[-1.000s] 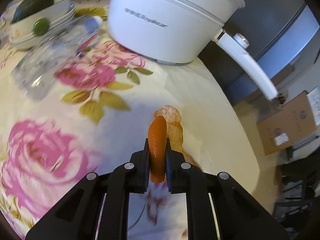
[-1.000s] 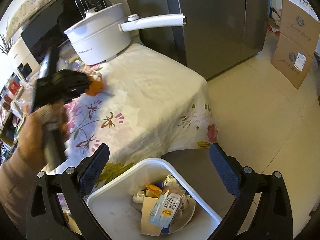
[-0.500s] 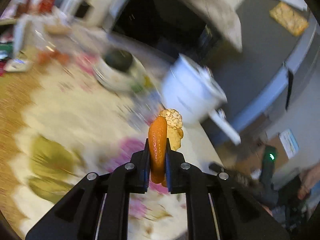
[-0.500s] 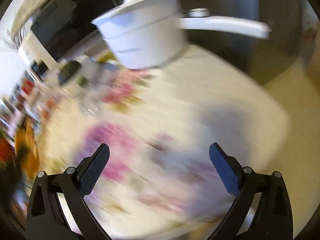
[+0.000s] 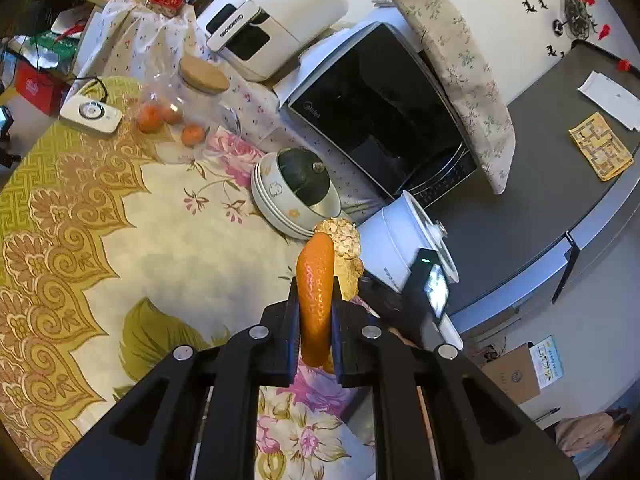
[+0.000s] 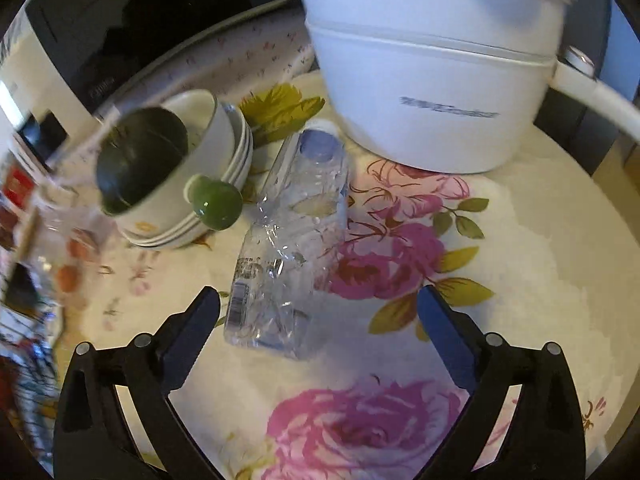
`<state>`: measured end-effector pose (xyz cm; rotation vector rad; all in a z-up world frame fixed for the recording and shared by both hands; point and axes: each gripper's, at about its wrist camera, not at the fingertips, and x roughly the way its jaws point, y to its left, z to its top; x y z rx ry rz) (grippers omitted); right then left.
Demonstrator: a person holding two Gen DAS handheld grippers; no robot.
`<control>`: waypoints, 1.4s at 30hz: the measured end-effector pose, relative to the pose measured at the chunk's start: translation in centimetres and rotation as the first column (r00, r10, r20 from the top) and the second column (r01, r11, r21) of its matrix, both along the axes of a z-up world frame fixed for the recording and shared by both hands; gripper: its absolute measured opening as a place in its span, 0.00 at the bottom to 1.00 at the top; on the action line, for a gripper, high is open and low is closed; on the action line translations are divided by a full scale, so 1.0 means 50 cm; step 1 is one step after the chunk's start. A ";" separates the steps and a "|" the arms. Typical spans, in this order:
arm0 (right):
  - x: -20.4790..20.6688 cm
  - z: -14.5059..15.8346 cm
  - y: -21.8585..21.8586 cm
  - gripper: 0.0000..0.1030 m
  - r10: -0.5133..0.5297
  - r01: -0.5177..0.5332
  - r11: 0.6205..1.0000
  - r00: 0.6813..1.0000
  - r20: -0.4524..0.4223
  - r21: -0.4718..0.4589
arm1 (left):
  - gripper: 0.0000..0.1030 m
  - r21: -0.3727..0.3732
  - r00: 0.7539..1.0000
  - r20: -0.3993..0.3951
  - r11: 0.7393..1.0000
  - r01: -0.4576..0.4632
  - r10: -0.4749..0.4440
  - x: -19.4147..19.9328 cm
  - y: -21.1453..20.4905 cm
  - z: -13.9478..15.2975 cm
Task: Collect trash
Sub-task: 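Grasp the clear plastic water bottle with the right gripper while the left holds the peel, then carry the water bottle into the bin and open the right gripper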
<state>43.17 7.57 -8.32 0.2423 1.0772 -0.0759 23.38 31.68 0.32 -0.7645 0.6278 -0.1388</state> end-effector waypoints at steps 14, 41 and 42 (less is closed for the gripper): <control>-0.034 -0.014 -0.042 0.54 0.007 -0.005 0.998 0.999 -0.037 0.057 | 0.12 -0.022 1.000 -0.021 1.000 0.017 -0.017 -0.005 -0.006 -0.006; -0.585 0.136 -0.361 0.49 0.079 -0.091 0.993 0.985 0.151 0.078 | 0.12 0.081 0.968 0.007 0.965 0.249 -0.250 -0.084 -0.242 0.030; -0.600 0.133 -0.368 0.49 0.076 -0.089 0.993 0.986 0.145 0.082 | 0.12 0.086 0.966 0.009 0.962 0.258 -0.260 -0.087 -0.250 0.031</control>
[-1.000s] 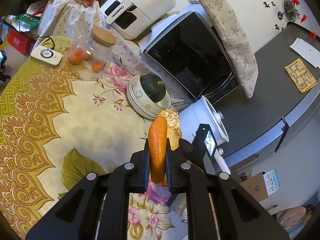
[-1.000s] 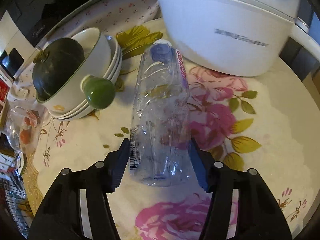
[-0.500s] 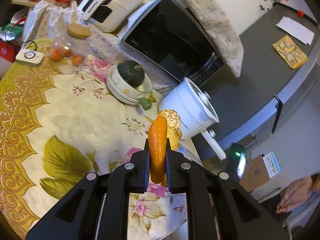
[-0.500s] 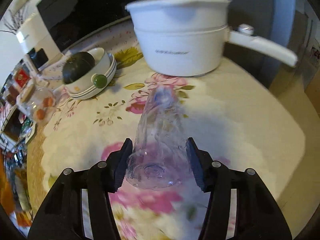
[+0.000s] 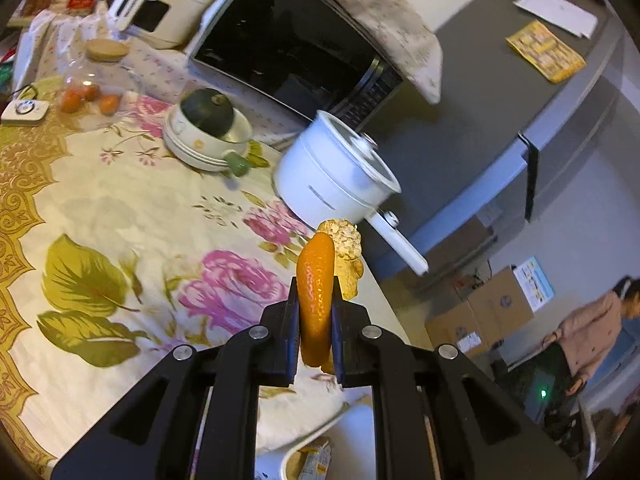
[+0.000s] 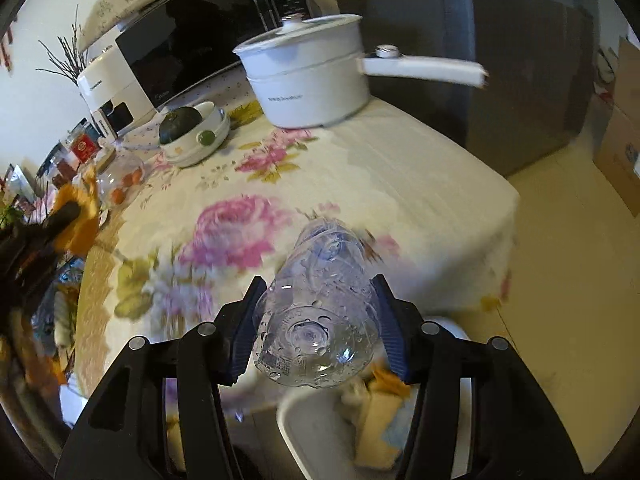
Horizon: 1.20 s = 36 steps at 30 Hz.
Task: Collect trash
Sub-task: 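Carry the water bottle into the bin and open the right gripper, then lower the orange peel into the bin and open the left gripper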
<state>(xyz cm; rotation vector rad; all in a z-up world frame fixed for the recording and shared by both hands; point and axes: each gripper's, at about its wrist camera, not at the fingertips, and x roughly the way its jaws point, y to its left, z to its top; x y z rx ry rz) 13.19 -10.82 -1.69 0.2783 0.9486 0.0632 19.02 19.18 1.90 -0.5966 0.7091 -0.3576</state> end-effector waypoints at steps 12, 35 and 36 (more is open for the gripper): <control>-0.131 -0.108 -0.051 0.45 0.000 -0.003 1.000 0.990 -0.138 -0.020 | 0.12 0.029 0.986 -0.020 0.986 0.167 -0.166 -0.063 -0.133 -0.009; -0.209 -0.106 -0.143 0.85 -0.136 0.134 0.989 0.990 -0.037 -0.065 | 0.13 0.072 0.920 -0.106 0.920 0.386 -0.378 -0.147 -0.328 -0.071; -0.211 -0.099 -0.156 0.88 -0.176 0.174 0.981 0.984 -0.012 -0.090 | 0.13 0.074 0.916 -0.111 0.916 0.395 -0.386 -0.150 -0.336 -0.076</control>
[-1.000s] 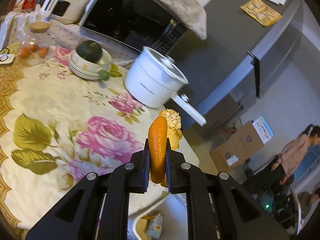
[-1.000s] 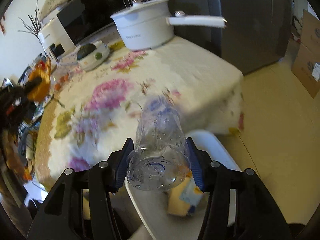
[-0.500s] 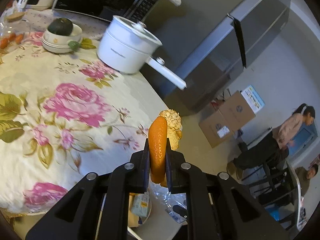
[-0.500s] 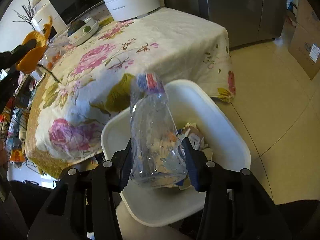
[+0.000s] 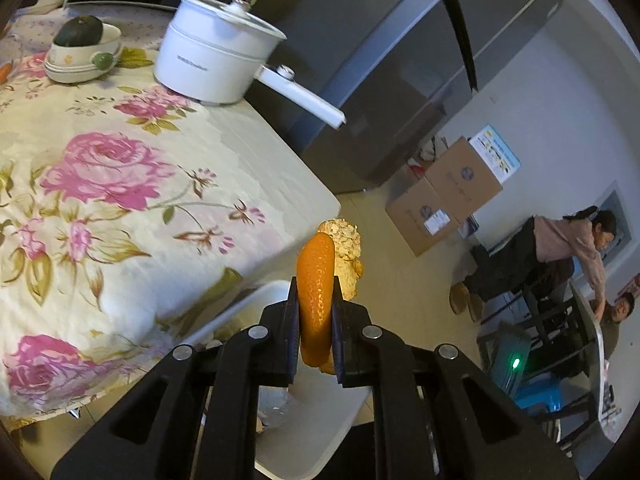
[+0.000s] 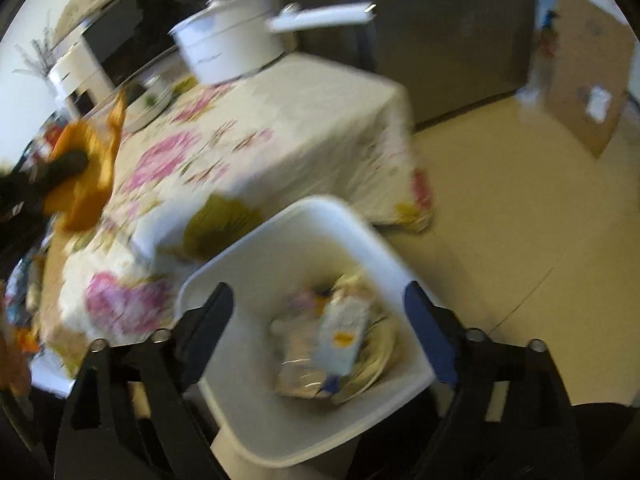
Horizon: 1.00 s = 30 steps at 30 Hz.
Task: Collect trash
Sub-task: 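Lower the orange peel into the bin and open the left gripper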
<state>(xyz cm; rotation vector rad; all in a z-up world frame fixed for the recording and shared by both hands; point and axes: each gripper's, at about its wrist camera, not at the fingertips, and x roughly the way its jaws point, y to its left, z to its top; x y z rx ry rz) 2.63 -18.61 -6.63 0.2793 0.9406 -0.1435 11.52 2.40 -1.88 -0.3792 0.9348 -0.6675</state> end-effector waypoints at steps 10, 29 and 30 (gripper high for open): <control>-0.003 0.000 -0.077 0.93 -0.183 0.185 0.981 0.982 0.049 -0.061 | 0.22 0.098 0.993 -0.055 0.989 0.108 -0.102 -0.028 -0.078 -0.057; 0.026 -0.005 -0.018 0.93 -0.130 0.131 0.988 0.991 0.021 -0.083 | 0.62 0.342 0.996 0.086 0.939 -0.046 0.018 -0.026 -0.062 -0.066; 0.030 -0.004 -0.012 0.93 -0.127 0.128 0.988 0.992 0.020 -0.085 | 0.63 0.370 0.993 0.117 0.926 -0.076 0.035 -0.027 -0.058 -0.063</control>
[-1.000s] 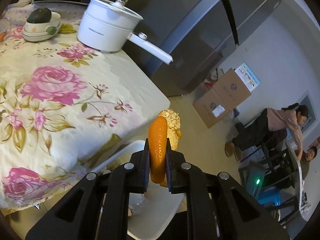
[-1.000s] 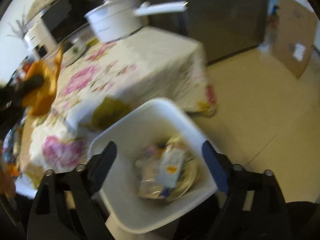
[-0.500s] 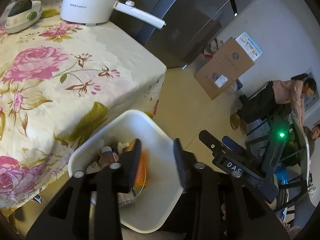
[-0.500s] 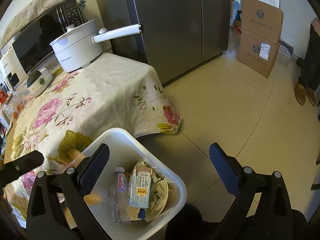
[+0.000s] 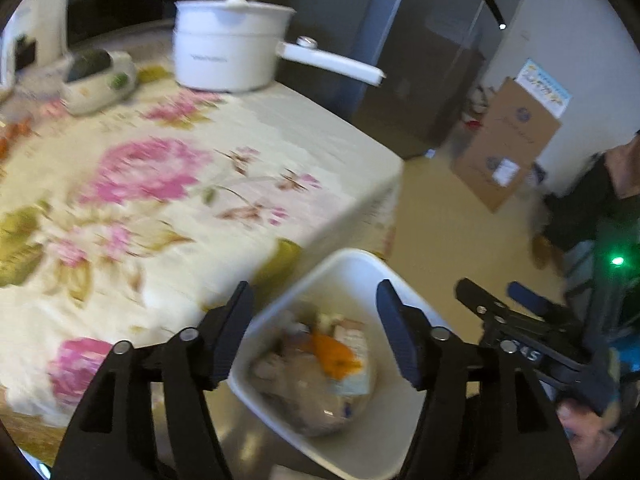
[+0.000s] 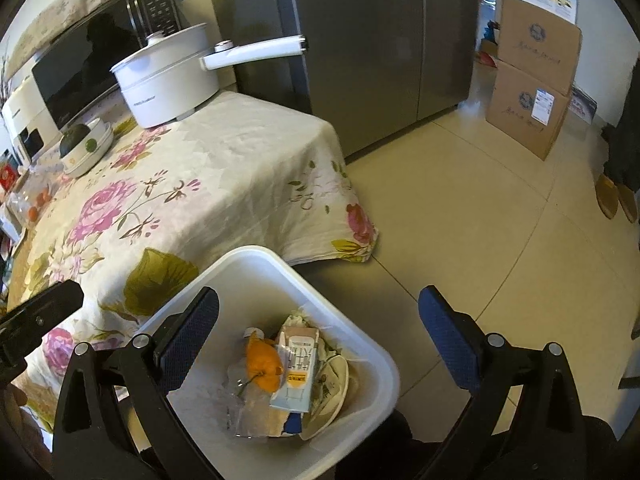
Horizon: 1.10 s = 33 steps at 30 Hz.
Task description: Collect trash
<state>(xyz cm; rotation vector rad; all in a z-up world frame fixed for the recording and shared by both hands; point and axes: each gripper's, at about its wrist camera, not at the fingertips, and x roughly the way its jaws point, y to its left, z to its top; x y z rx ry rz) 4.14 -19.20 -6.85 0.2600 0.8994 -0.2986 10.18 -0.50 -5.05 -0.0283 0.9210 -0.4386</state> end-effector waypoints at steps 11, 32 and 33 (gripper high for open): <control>0.044 0.033 0.058 0.93 0.010 -0.006 0.998 0.998 0.058 -0.055 | 0.77 0.104 0.984 0.124 0.984 -0.144 0.130 0.012 0.054 0.013; 0.002 0.114 0.110 0.93 0.047 0.013 0.971 0.968 0.247 -0.237 | 0.93 0.018 0.882 0.272 0.914 -0.405 0.385 -0.049 0.110 0.081; 0.001 0.113 0.110 0.93 0.044 0.013 0.972 0.970 0.239 -0.235 | 0.93 0.024 0.876 0.281 0.910 -0.415 0.392 -0.055 0.107 0.081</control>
